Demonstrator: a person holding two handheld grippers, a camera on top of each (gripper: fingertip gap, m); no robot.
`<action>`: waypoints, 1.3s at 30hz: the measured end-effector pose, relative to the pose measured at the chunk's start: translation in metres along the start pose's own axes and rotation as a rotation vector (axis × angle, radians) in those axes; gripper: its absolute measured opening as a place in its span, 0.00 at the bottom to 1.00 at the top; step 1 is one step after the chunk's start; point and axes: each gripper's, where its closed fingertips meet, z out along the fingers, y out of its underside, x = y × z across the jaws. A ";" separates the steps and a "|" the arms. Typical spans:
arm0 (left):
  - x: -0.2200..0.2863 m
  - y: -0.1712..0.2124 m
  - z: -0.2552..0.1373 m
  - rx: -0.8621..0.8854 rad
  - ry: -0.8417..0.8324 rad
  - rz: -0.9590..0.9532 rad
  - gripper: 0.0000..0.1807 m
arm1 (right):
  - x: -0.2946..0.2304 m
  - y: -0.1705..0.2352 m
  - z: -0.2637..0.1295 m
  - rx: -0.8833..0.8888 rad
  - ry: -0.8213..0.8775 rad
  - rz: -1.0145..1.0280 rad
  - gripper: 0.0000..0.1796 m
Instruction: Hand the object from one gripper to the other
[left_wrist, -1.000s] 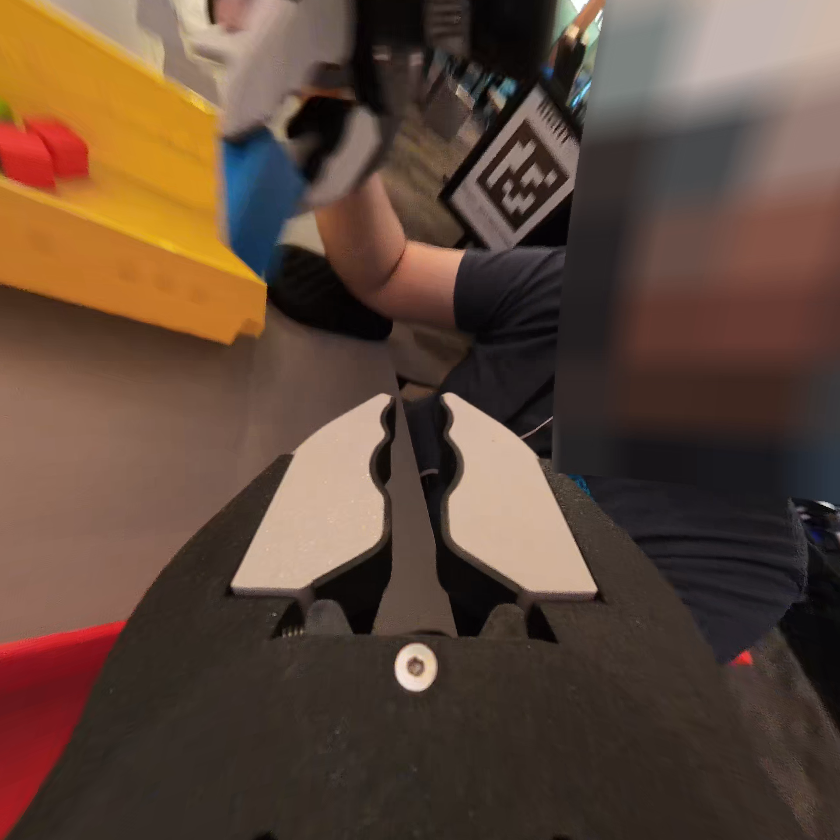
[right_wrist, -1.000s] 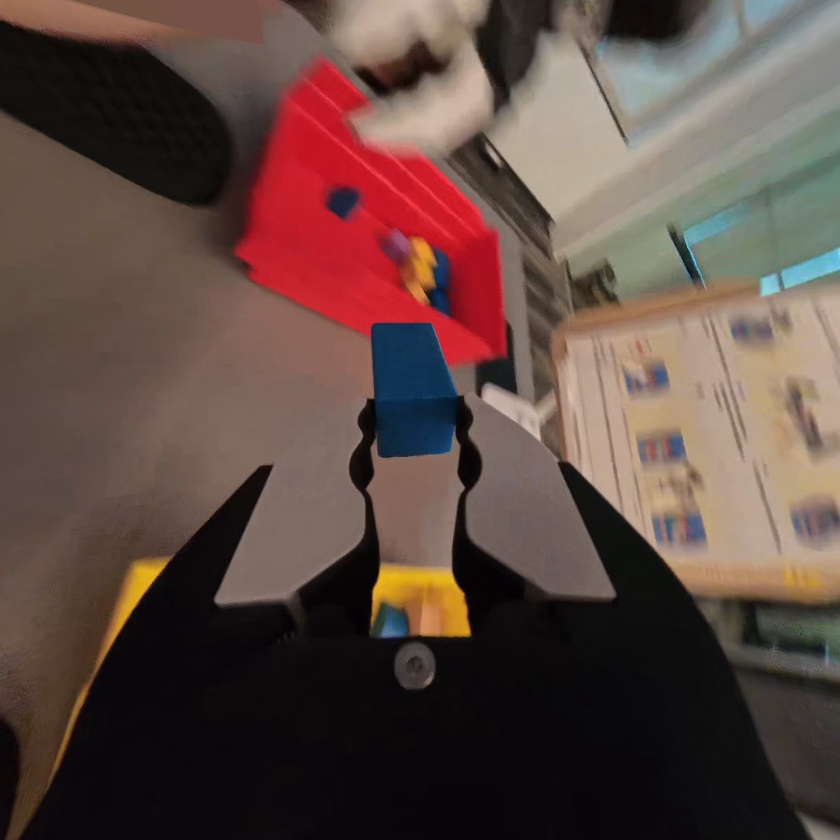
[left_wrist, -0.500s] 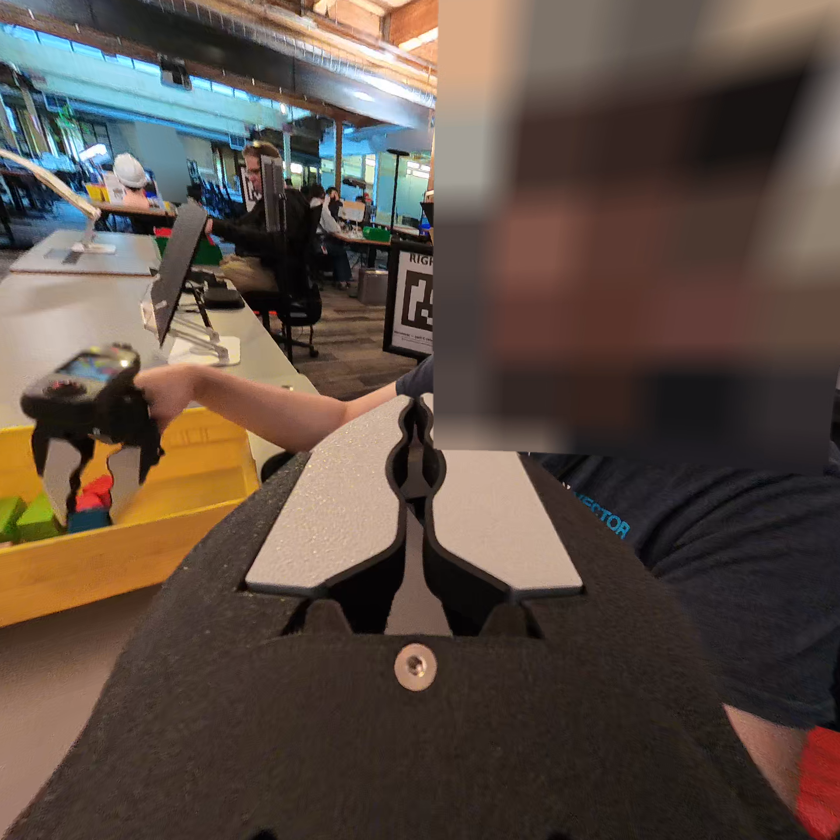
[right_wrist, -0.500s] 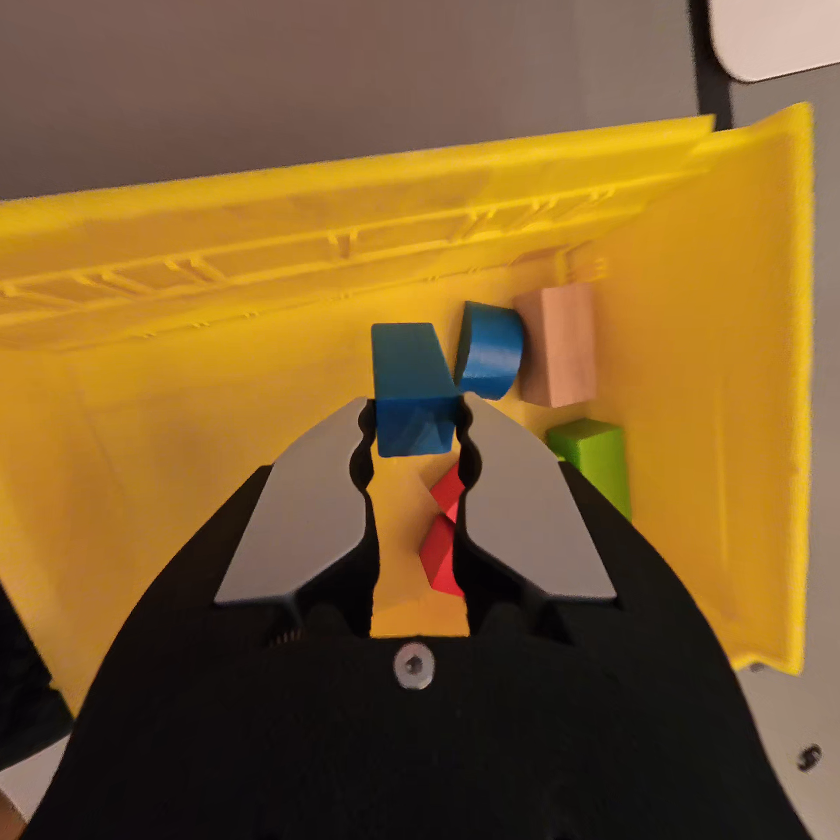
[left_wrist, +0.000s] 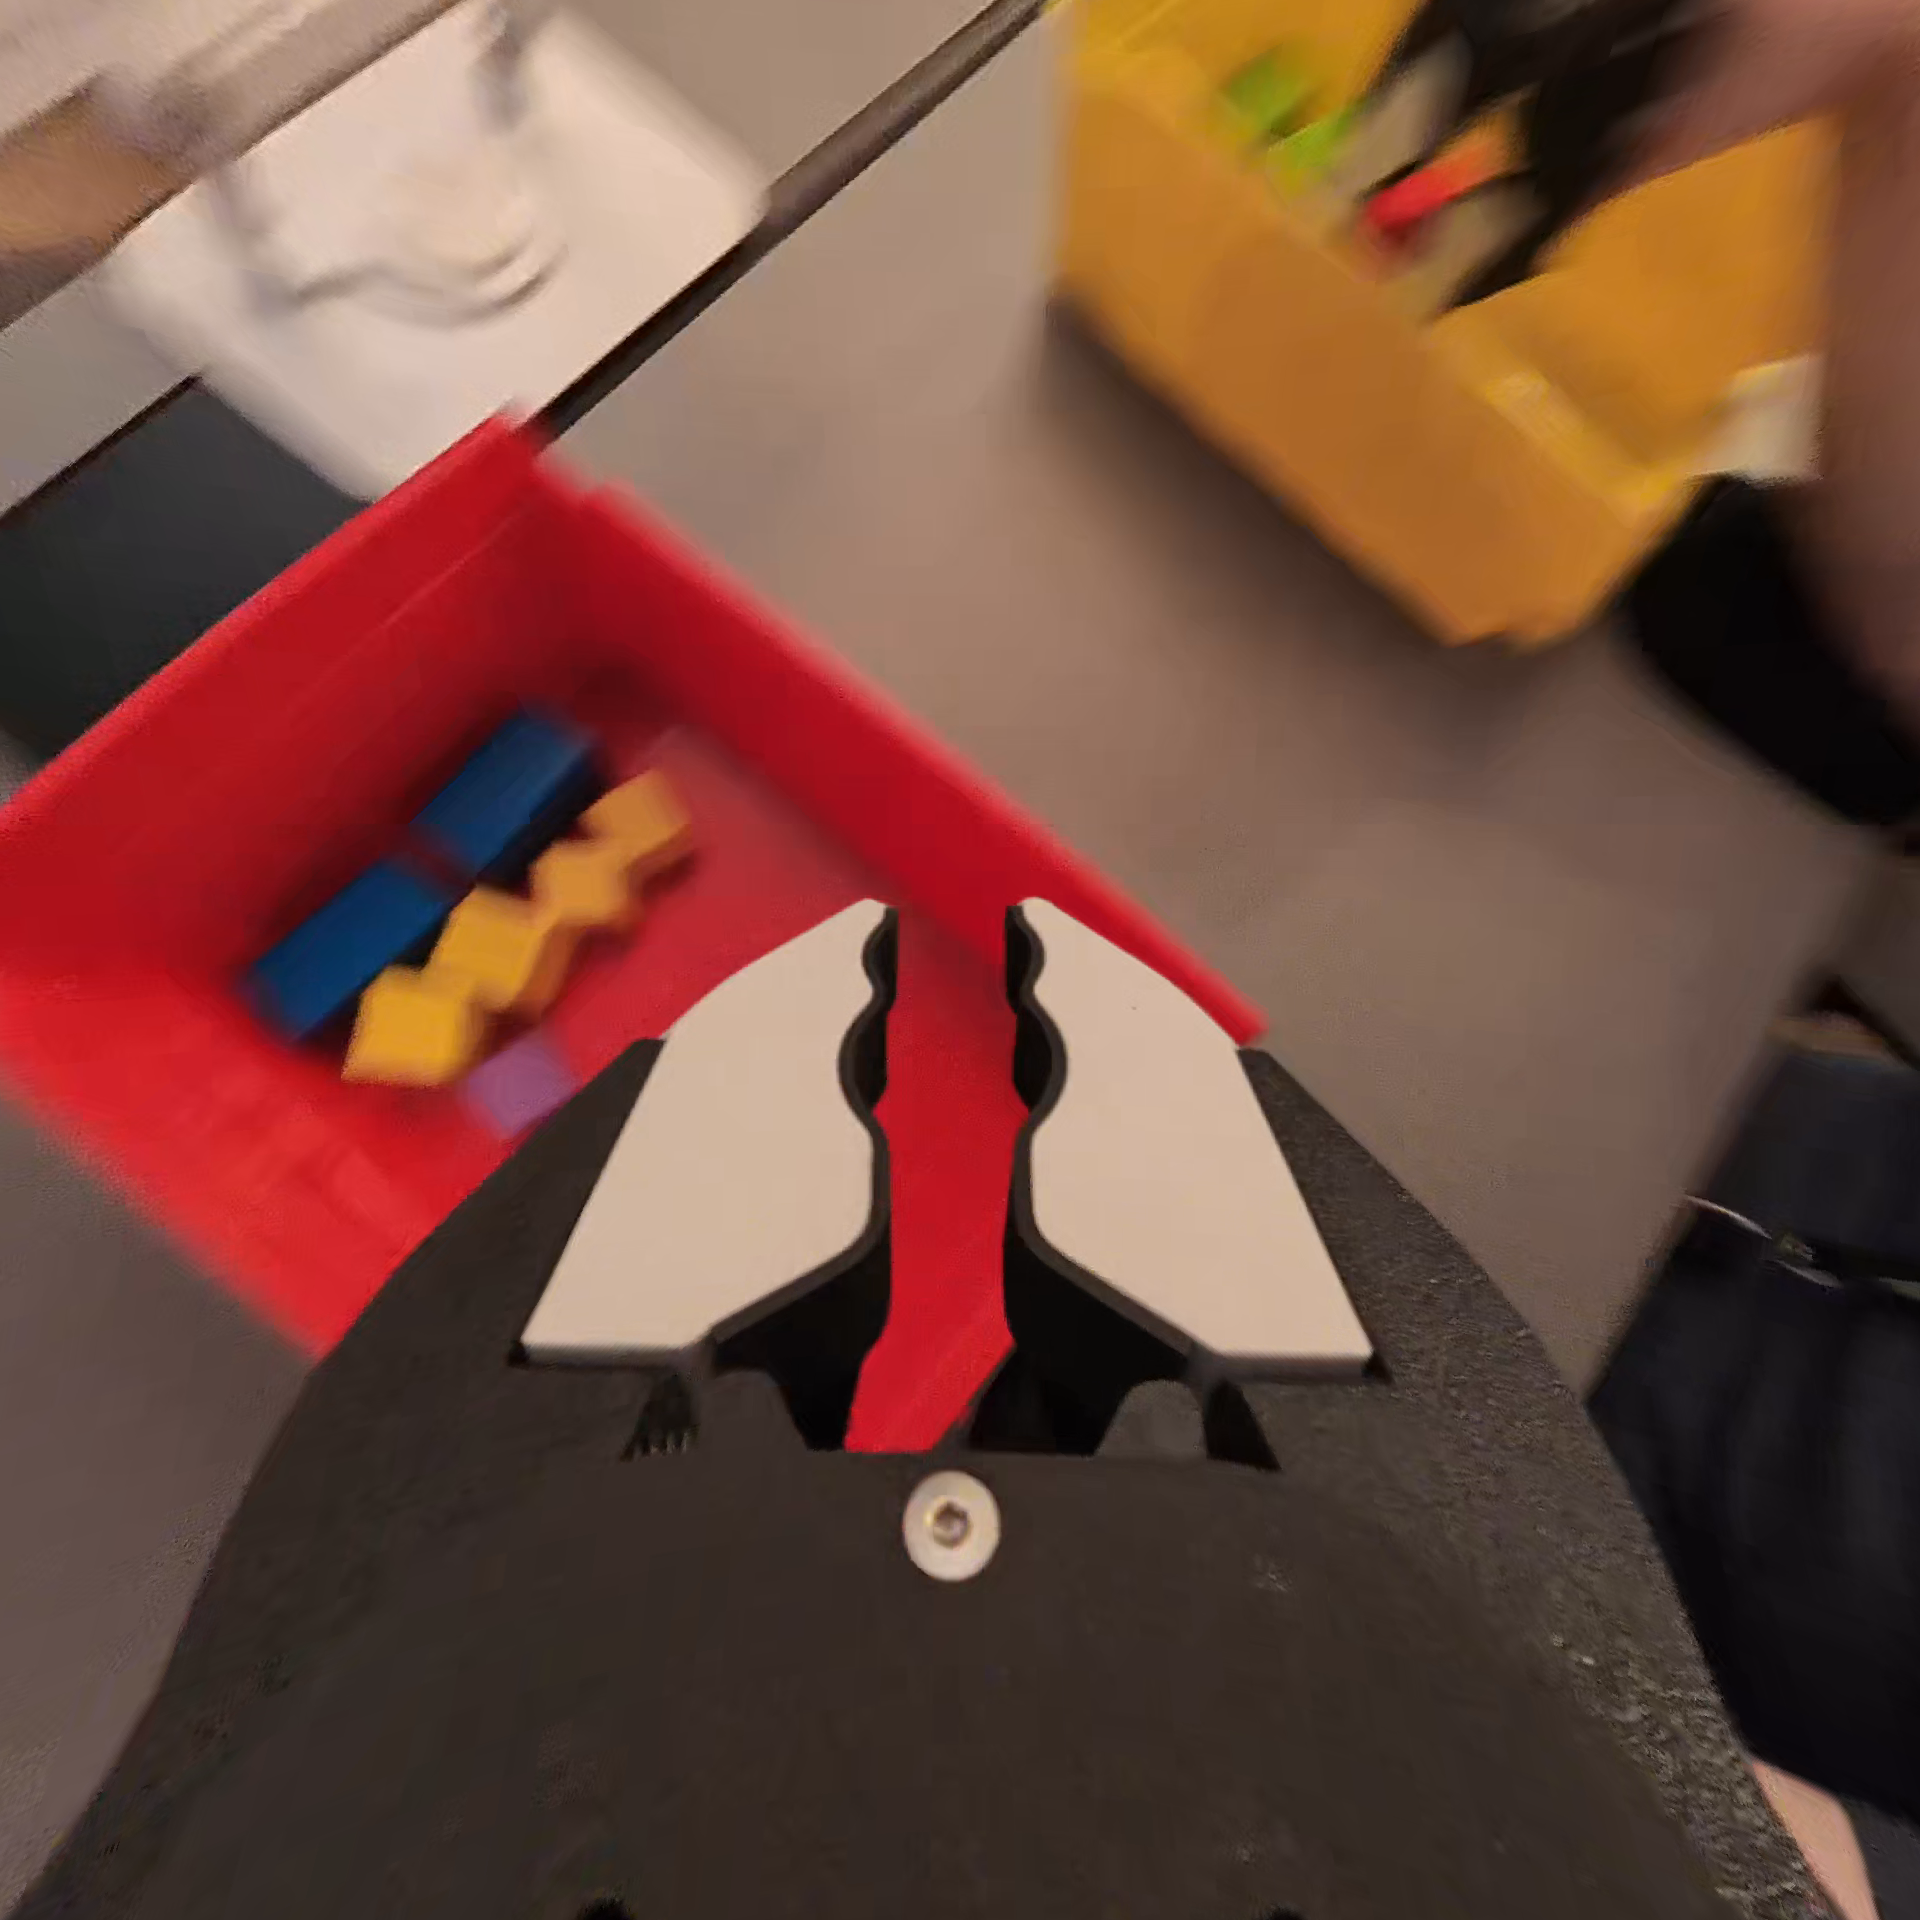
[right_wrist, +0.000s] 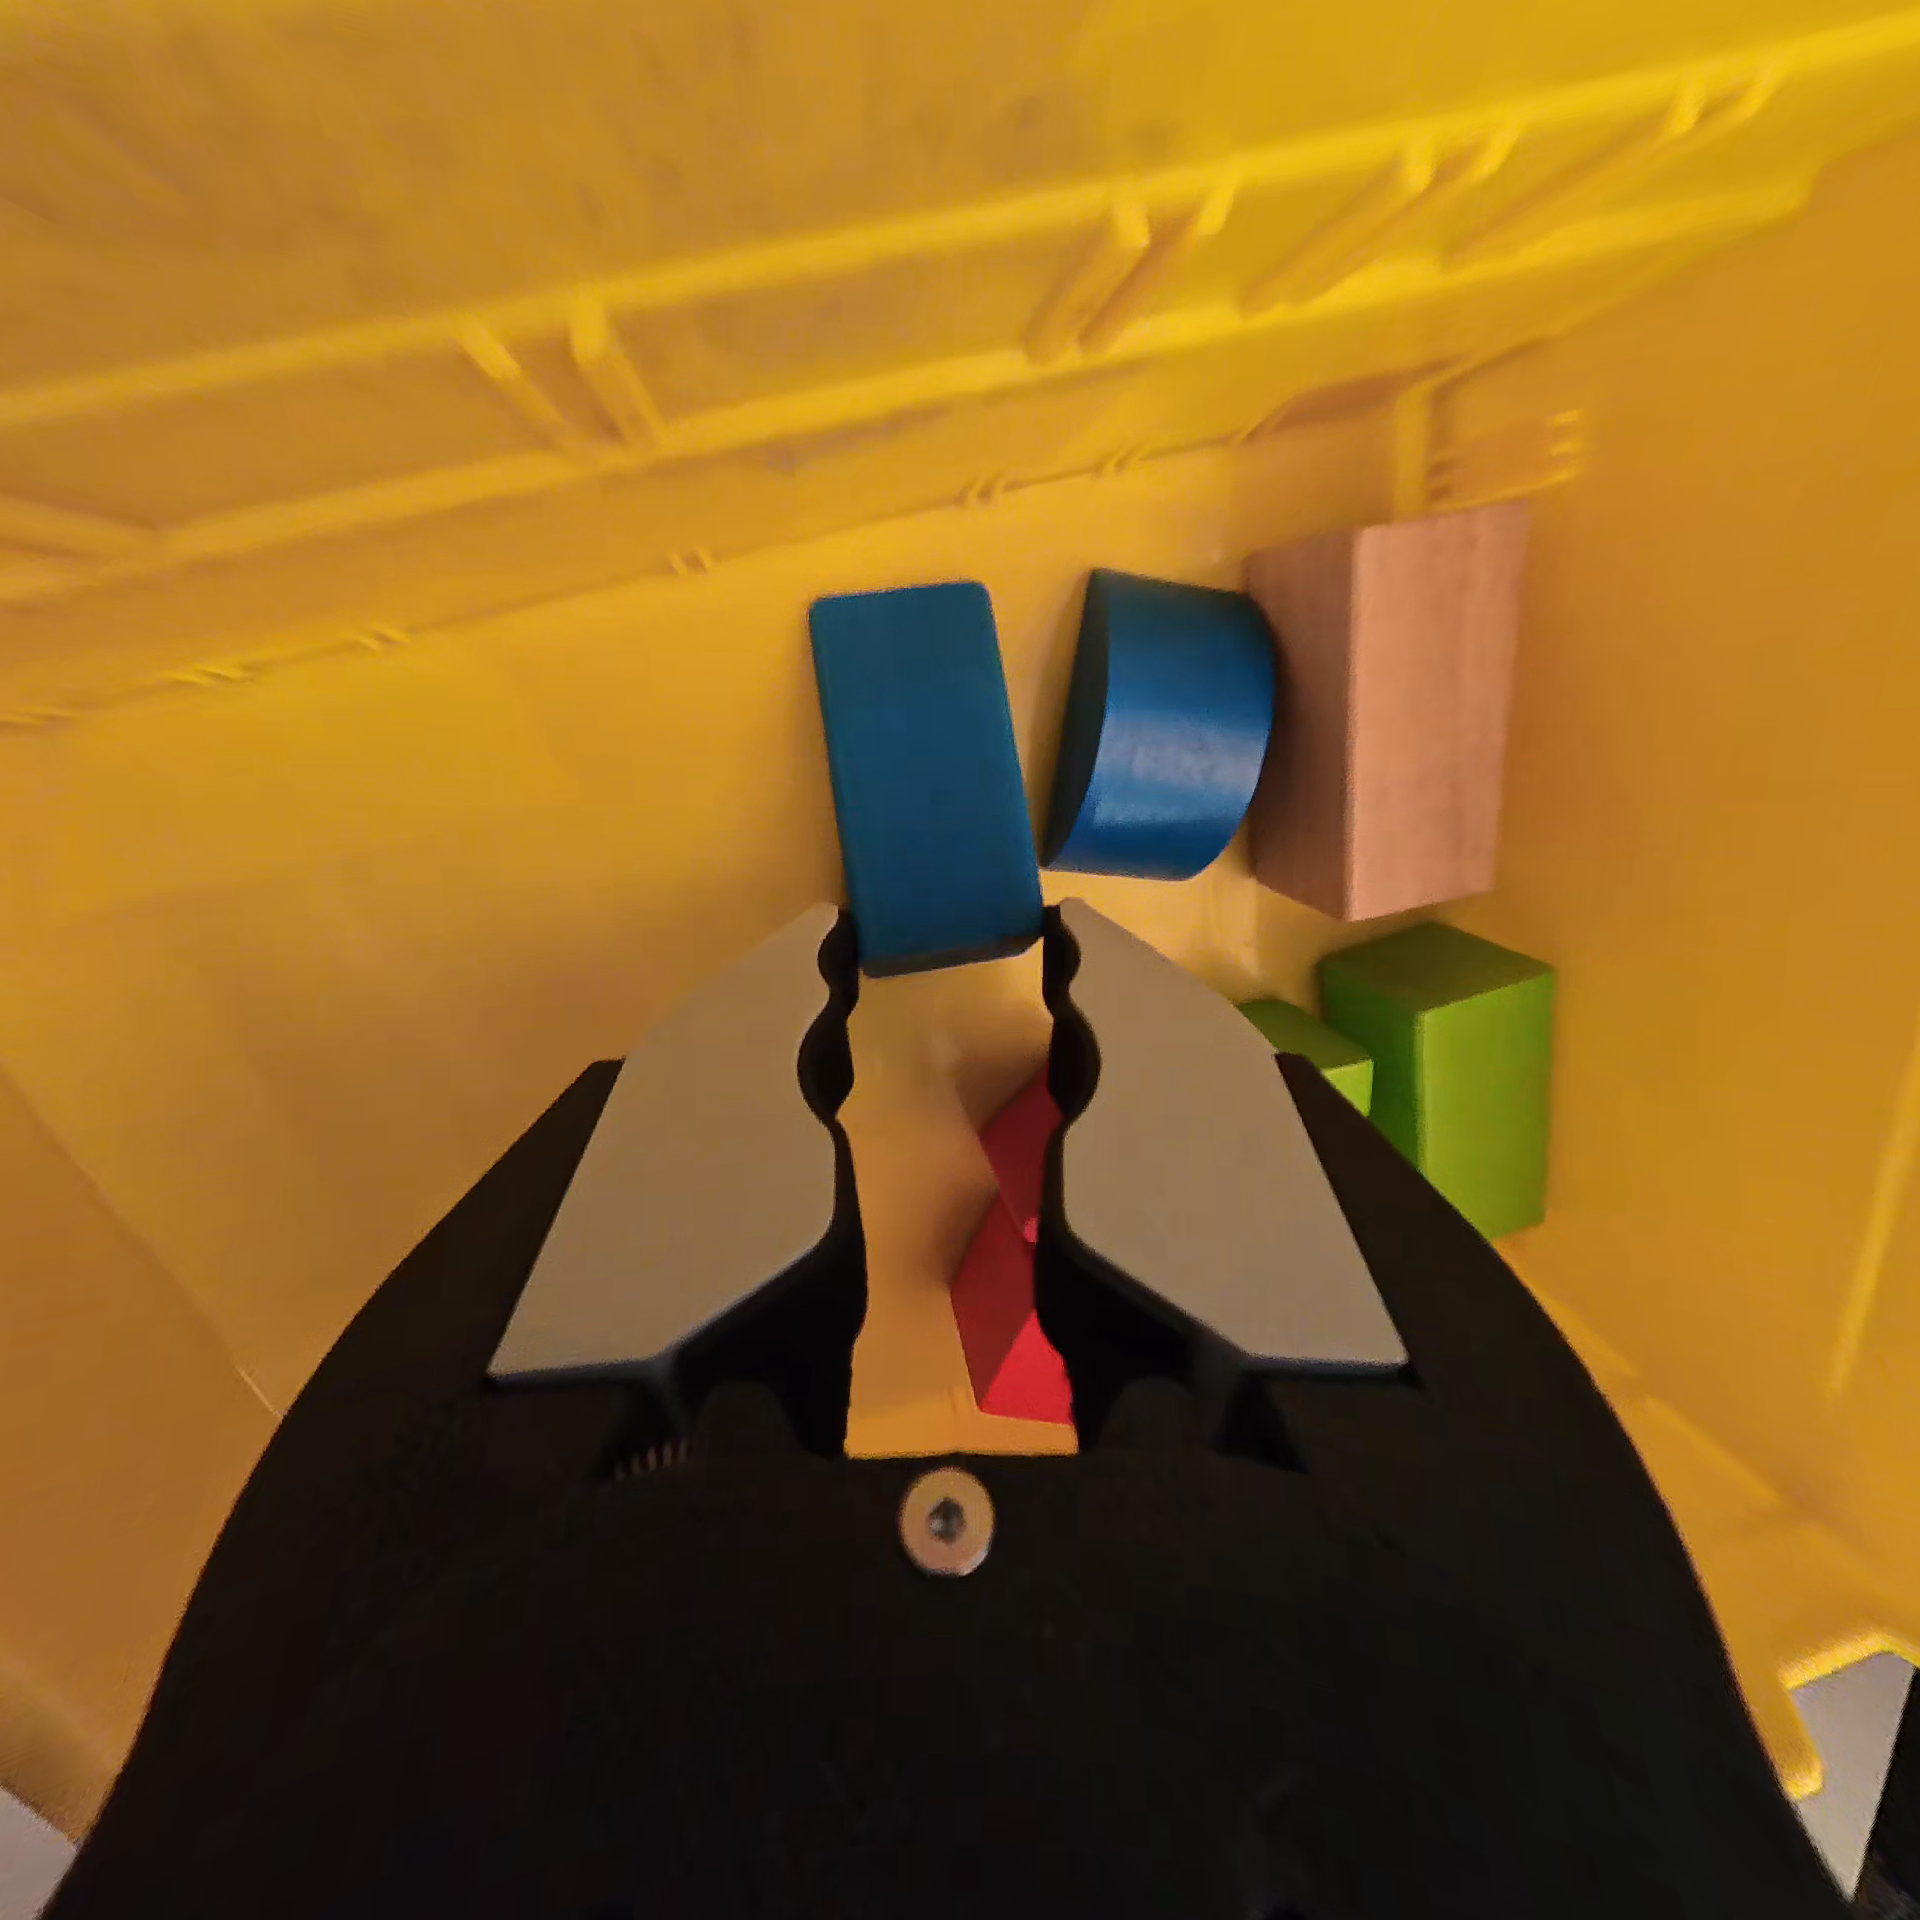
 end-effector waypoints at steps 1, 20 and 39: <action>-0.017 0.013 0.002 -0.068 -0.093 -0.055 0.11 | 0.000 0.000 0.000 0.000 0.001 -0.001 0.20; -0.065 0.142 0.052 -0.746 -0.200 -0.668 0.32 | 0.011 -0.015 -0.051 0.079 0.153 -0.003 0.27; -0.080 0.152 0.053 -0.848 -0.379 -0.615 0.48 | 0.000 -0.014 -0.054 0.043 0.129 -0.042 0.26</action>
